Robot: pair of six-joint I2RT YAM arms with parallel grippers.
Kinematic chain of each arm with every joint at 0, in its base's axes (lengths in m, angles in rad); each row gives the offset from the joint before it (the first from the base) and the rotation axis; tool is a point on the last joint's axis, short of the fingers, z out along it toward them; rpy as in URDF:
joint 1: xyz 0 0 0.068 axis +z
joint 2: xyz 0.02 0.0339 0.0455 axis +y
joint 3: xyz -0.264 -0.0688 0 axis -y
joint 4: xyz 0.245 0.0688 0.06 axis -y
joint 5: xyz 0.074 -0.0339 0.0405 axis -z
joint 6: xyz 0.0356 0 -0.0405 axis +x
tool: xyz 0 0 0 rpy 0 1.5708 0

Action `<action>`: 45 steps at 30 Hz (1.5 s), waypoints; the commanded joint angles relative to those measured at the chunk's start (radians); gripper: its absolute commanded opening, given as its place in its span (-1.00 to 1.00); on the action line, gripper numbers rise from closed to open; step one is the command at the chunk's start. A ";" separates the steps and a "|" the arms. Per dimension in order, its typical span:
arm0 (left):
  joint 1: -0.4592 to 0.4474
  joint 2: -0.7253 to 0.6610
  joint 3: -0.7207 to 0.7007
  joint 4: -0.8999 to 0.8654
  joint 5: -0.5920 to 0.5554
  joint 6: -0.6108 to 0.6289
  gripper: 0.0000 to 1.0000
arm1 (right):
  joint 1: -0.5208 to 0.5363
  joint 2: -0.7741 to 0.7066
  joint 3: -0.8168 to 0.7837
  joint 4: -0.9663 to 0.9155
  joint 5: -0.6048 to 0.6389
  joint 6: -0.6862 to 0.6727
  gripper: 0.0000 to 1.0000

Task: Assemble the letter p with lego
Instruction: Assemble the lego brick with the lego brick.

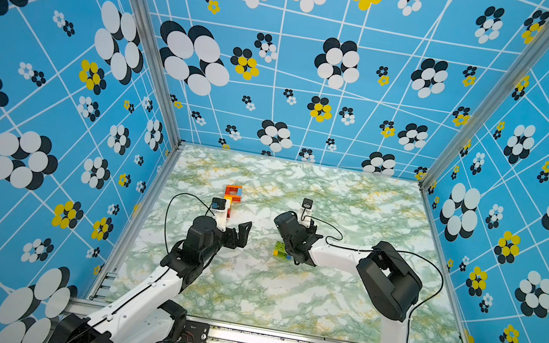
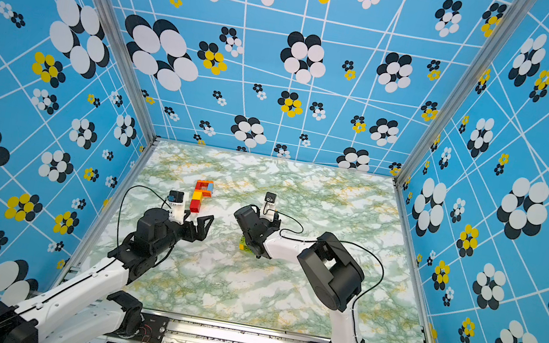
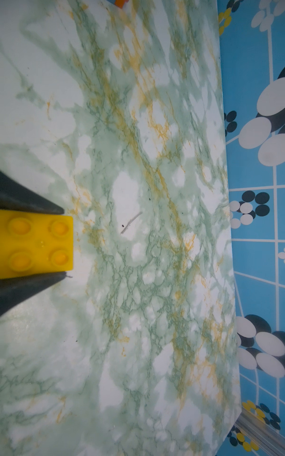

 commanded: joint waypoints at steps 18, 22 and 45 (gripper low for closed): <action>0.005 -0.011 0.012 -0.006 0.013 -0.004 0.96 | 0.027 0.036 0.010 -0.137 0.063 0.123 -0.53; 0.005 -0.013 0.011 -0.007 0.016 -0.005 0.96 | 0.034 0.065 0.047 -0.156 0.060 0.114 -0.53; 0.005 -0.023 0.011 -0.013 0.010 -0.003 0.97 | 0.079 0.129 0.143 -0.359 0.102 0.262 -0.56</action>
